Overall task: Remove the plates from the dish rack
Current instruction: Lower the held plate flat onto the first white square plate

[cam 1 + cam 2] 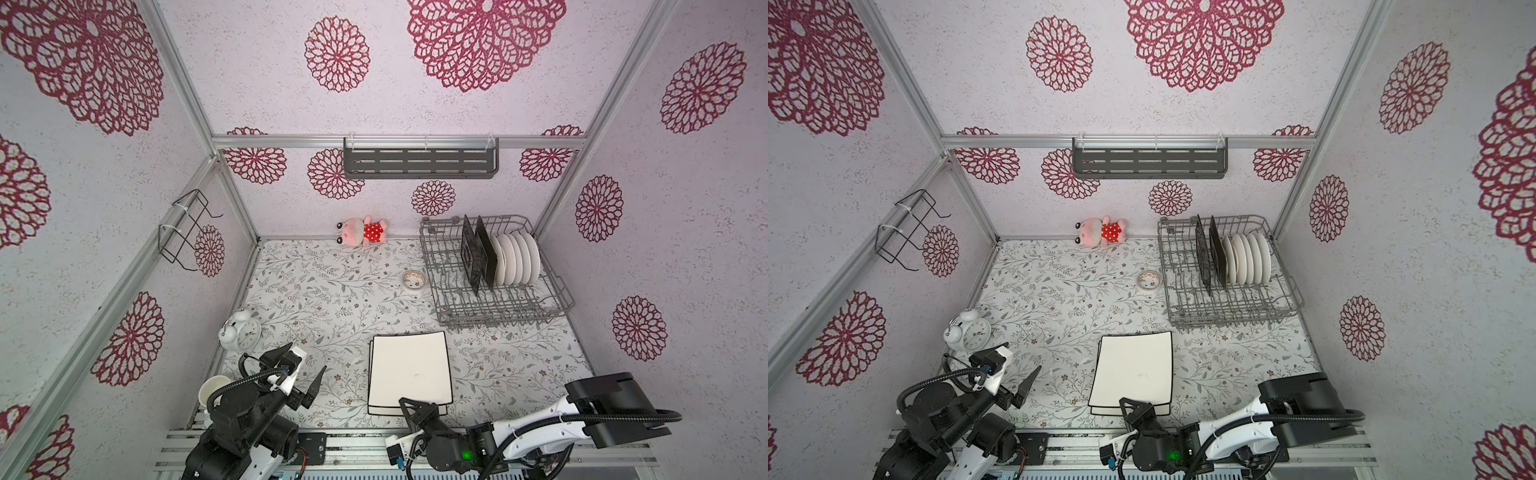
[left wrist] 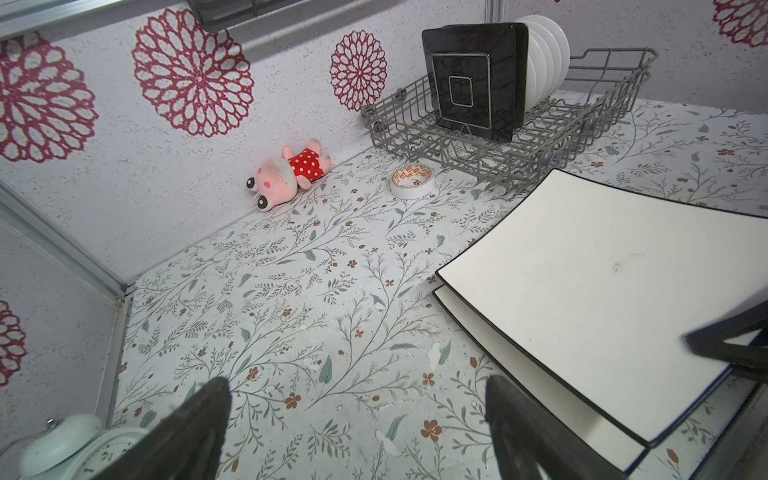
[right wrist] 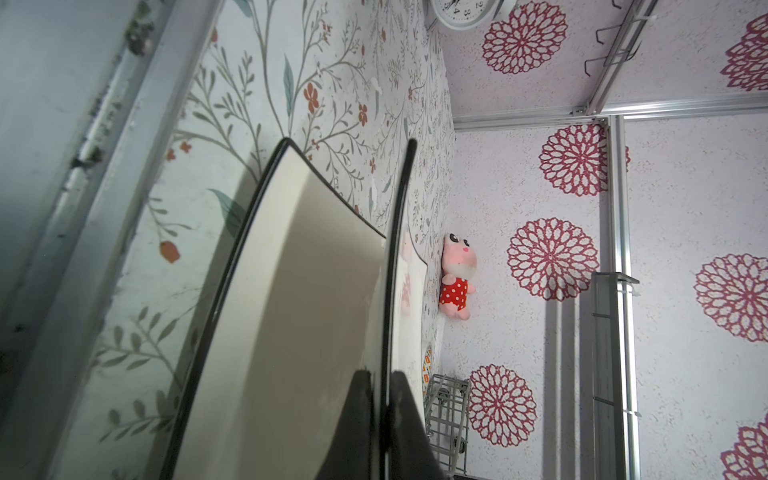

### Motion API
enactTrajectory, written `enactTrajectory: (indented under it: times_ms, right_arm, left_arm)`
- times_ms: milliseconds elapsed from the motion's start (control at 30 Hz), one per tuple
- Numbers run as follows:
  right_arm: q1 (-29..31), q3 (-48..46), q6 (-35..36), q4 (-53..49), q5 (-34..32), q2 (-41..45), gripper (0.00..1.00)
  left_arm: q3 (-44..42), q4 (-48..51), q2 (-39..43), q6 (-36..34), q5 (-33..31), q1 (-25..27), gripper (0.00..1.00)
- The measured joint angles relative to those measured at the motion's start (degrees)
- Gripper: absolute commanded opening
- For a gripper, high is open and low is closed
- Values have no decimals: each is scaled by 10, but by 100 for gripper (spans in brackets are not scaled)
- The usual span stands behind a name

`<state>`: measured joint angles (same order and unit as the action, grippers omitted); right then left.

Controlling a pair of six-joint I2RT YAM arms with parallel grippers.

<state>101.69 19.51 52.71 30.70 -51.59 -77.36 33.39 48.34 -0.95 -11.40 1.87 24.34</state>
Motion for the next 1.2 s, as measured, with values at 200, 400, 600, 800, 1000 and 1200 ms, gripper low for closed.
enactTrajectory:
  times_ms: [200, 400, 600, 800, 1000, 1200]
  right_arm:
    - [0, -9, -11, -16, 12, 4, 0]
    - [-1, -14, -18, -32, 25, 22, 0]
    - [-2, -14, -20, -36, 29, 22, 0]
    - [-2, -14, -25, -34, 29, 19, 0]
    - [-3, -14, -30, -32, 30, 19, 0]
    - [-3, -14, -37, -27, 30, 14, 0]
  left_arm:
    - [0, 0, 0, -1, -1, 0, 97]
    - [0, 0, 0, -2, -5, 0, 97]
    - [-1, 0, 0, -2, -9, 0, 97]
    - [-1, 0, 0, -4, -11, 0, 97]
    - [-2, 0, 0, -6, -11, 0, 97]
    - [-2, 0, 0, -6, -11, 0, 97]
